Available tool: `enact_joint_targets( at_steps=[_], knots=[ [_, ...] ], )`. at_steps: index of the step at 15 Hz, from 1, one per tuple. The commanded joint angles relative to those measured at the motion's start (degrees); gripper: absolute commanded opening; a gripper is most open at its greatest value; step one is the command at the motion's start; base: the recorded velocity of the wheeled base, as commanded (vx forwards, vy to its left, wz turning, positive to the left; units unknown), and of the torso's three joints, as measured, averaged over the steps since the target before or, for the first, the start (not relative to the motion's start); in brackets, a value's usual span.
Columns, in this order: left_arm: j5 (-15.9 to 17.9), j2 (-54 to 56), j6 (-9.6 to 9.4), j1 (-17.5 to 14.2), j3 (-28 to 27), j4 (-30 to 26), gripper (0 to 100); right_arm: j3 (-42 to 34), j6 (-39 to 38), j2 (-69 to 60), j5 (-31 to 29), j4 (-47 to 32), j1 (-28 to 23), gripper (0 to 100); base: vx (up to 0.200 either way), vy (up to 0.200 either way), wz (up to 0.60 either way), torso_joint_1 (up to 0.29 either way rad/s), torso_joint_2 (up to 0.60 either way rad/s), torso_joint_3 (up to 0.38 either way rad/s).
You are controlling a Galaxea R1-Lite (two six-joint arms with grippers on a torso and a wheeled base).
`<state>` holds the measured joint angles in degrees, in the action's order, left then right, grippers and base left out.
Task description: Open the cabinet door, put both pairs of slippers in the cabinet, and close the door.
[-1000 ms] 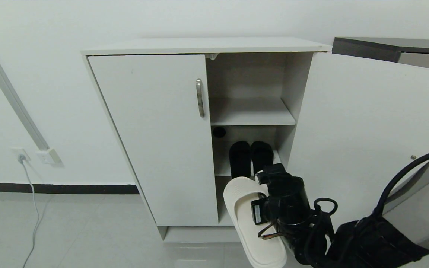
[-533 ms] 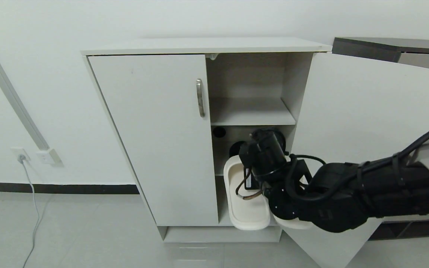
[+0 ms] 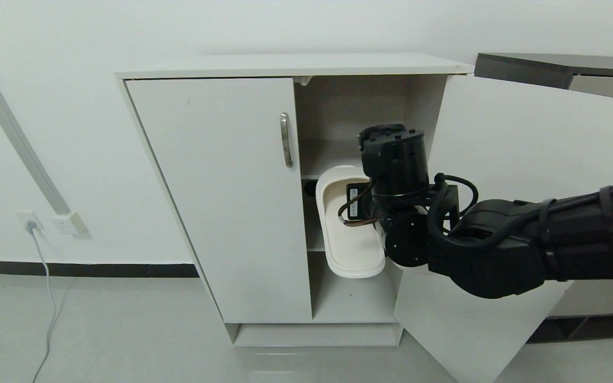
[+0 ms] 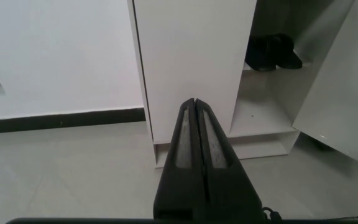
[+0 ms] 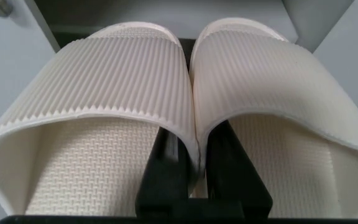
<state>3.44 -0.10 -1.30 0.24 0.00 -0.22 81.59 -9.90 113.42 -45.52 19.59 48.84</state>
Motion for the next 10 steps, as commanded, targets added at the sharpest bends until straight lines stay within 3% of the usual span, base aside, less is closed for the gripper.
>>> enact_joint_targets(
  at_steps=[1, 6, 10],
  knots=[
    [-0.01, 0.01, -0.01, 0.02, 0.0, -0.04, 0, -0.03, 0.06, -0.39, -0.01, 0.1, -0.14, 0, 0.0, 0.0, 0.0, 0.0, 0.0, 0.0],
    [-0.01, 0.01, -0.01, 0.02, 0.0, -0.04, 0, -0.03, 0.14, -0.22, 0.08, 0.1, -0.14, 0, 0.0, 0.0, 0.0, 0.0, 0.0, 0.0],
    [-0.01, 0.01, -0.1, 0.02, 0.0, -0.04, 0, 0.15, 0.14, -0.13, 0.08, 0.01, -0.14, 0, 0.2, 0.0, 0.0, 0.0, 0.0, 0.002]
  ],
)
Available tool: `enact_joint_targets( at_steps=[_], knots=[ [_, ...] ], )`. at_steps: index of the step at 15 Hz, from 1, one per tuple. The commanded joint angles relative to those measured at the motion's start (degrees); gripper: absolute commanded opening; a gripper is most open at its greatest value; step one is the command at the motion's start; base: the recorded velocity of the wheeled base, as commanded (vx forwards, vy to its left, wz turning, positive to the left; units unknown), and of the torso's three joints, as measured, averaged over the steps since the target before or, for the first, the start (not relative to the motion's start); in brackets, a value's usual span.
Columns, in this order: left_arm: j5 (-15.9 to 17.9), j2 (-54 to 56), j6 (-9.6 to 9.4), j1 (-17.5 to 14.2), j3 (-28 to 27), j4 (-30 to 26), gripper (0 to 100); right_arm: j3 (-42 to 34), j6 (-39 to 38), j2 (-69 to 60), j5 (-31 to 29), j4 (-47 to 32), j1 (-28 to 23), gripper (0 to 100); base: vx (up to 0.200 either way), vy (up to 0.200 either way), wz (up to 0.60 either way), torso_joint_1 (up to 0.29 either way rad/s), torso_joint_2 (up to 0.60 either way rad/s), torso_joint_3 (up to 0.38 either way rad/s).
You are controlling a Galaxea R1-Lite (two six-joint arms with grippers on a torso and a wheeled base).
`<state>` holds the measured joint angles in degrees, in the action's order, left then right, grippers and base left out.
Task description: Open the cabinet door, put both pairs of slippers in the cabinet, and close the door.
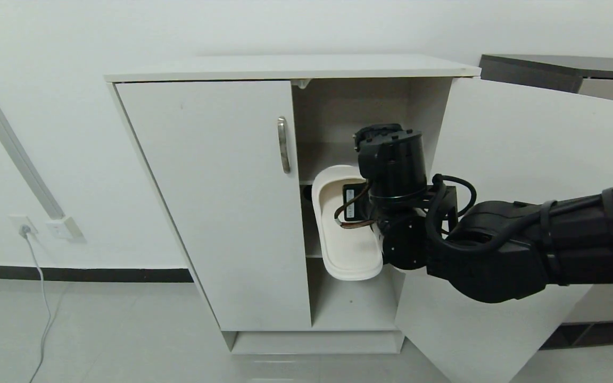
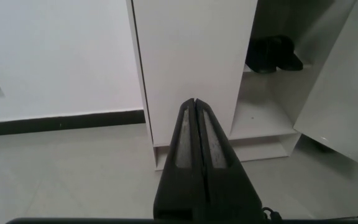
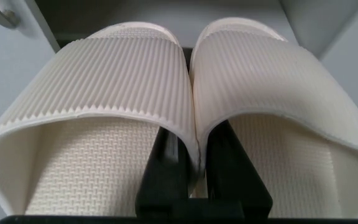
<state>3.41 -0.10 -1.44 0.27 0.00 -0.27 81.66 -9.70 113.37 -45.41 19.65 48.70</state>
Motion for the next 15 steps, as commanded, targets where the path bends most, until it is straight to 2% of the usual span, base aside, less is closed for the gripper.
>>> enact_joint_targets(
  at_steps=[1, 11, 15],
  knots=[
    [0.01, 0.01, 0.03, 0.0, 0.0, 0.0, 0, 0.07, 0.04, -0.08, -0.12, -0.05, -0.01, 0, 0.2, 0.0, 0.0, 0.002, 0.03, -0.002],
    [0.01, 0.01, 0.03, 0.0, 0.0, 0.09, 0, 0.43, 0.48, 1.06, 0.06, -0.05, 0.08, 0, 0.2, 0.0, 0.0, 0.004, 0.0, 0.0],
    [0.01, 0.01, 0.12, 0.0, 0.0, 0.09, 0, 3.06, 0.48, 2.73, 0.76, -1.02, -0.45, 0, 0.0, 0.0, 0.0, 0.0, 0.0, 0.0]
  ],
)
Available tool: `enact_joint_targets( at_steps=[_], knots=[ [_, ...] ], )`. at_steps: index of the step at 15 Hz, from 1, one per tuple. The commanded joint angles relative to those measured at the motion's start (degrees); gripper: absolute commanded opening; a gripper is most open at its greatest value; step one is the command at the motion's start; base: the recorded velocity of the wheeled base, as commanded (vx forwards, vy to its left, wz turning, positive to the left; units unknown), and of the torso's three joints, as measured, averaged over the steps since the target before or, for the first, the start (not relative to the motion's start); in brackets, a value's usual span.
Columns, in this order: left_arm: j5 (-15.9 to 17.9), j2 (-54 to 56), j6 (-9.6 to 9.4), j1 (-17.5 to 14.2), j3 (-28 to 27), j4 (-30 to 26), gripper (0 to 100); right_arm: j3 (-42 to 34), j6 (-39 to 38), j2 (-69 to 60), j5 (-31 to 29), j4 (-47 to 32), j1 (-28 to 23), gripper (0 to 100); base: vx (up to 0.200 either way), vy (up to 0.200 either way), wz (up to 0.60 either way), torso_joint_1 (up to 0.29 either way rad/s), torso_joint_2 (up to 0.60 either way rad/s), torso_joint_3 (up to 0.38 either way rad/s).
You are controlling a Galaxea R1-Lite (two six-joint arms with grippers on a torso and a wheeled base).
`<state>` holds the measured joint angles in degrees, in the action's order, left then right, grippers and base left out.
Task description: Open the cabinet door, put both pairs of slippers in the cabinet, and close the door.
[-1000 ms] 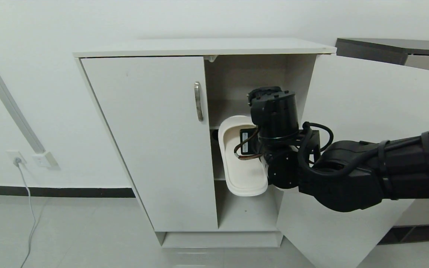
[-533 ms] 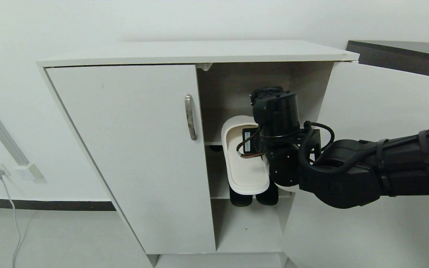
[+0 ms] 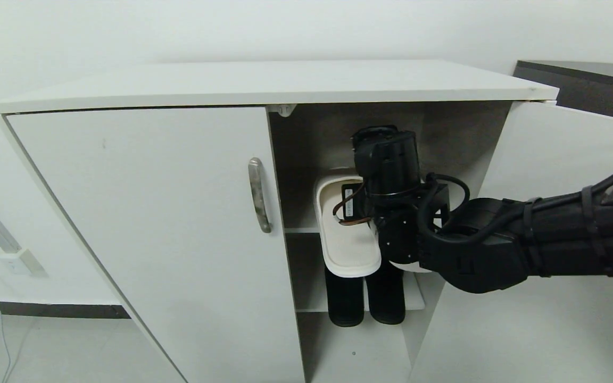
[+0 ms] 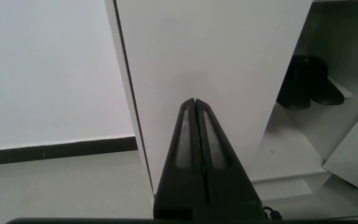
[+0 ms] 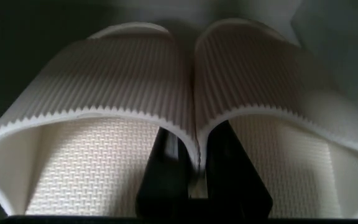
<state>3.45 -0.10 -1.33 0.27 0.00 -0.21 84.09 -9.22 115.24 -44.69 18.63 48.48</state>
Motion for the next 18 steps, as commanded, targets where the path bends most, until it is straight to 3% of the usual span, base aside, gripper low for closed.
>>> enact_joint_targets(
  at_steps=[1, 9, 18],
  knots=[
    [-0.02, 0.01, 0.01, 0.0, 0.0, -0.06, 0, 2.66, -0.01, 2.01, 0.48, -2.02, -0.93, 0, 0.0, 0.0, 0.0, 0.0, 0.0, 0.0],
    [-0.02, 0.01, 0.01, 0.0, 0.0, 0.03, 0, 16.54, -0.72, 8.78, 1.27, -10.37, -4.62, 0, 0.0, 0.0, 0.0, 0.0, 0.0, 0.0],
    [-0.02, 0.01, 0.01, 0.0, 0.0, 0.03, 0, 21.03, -0.28, 12.2, 1.8, -10.8, -5.94, 0, 0.0, 0.0, 0.0, 0.0, 0.0, 0.0]
  ],
)
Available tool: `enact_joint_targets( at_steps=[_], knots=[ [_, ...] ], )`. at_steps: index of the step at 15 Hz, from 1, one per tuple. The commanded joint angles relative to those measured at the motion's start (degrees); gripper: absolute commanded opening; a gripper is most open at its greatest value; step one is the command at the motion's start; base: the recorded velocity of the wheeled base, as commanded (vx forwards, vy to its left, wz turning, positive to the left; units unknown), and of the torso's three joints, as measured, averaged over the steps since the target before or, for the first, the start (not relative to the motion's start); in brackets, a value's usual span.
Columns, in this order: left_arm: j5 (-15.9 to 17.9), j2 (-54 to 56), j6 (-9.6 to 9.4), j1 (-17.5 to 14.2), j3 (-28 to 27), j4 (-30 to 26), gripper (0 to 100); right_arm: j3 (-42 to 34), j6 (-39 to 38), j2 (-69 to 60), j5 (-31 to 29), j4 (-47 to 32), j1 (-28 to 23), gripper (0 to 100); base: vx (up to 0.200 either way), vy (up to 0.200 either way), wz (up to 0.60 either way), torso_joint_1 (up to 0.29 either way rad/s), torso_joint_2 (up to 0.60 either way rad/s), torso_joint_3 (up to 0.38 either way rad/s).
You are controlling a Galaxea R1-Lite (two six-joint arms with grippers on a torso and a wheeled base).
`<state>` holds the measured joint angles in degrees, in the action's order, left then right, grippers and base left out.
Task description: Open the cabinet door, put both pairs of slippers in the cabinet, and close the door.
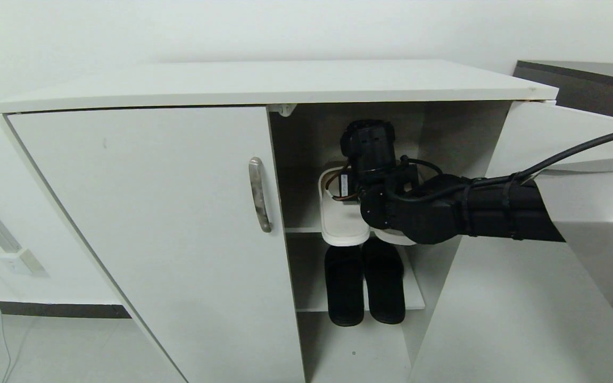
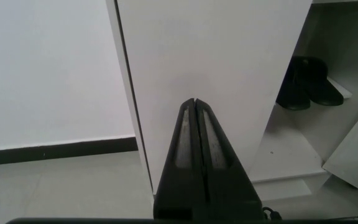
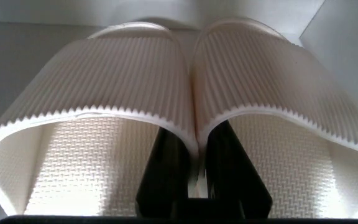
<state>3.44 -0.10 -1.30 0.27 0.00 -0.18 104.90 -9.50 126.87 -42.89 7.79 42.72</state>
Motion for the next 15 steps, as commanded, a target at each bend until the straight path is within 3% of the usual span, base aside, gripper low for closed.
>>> enact_joint_targets(
  at_steps=[1, 6, 7, 15],
  knots=[
    [-0.01, 0.01, -0.01, 0.0, 0.0, 0.01, 0, 0.39, 0.0, 0.93, 0.0, -0.23, -0.44, 0, 0.0, 0.0, 0.0, 0.0, 0.0, 0.0],
    [-0.01, 0.01, -0.01, 0.0, 0.0, 0.01, 0, 0.92, 0.0, 1.28, 0.17, -0.49, -0.62, 0, 0.0, 0.0, 0.0, 0.0, 0.0, 0.0],
    [-0.01, 0.01, -0.01, 0.0, 0.0, 0.01, 0, 0.83, -0.08, 1.28, 0.17, -0.49, -0.62, 100, 0.0, 0.0, 0.0, 0.0, 0.0, 0.0],
    [-0.01, 0.01, 0.07, 0.0, 0.0, 0.01, 0, -5.58, -0.44, -3.38, 0.08, -1.11, 0.97, 100, 0.0, 0.0, 0.0, 0.0, 0.0, 0.0]
  ],
)
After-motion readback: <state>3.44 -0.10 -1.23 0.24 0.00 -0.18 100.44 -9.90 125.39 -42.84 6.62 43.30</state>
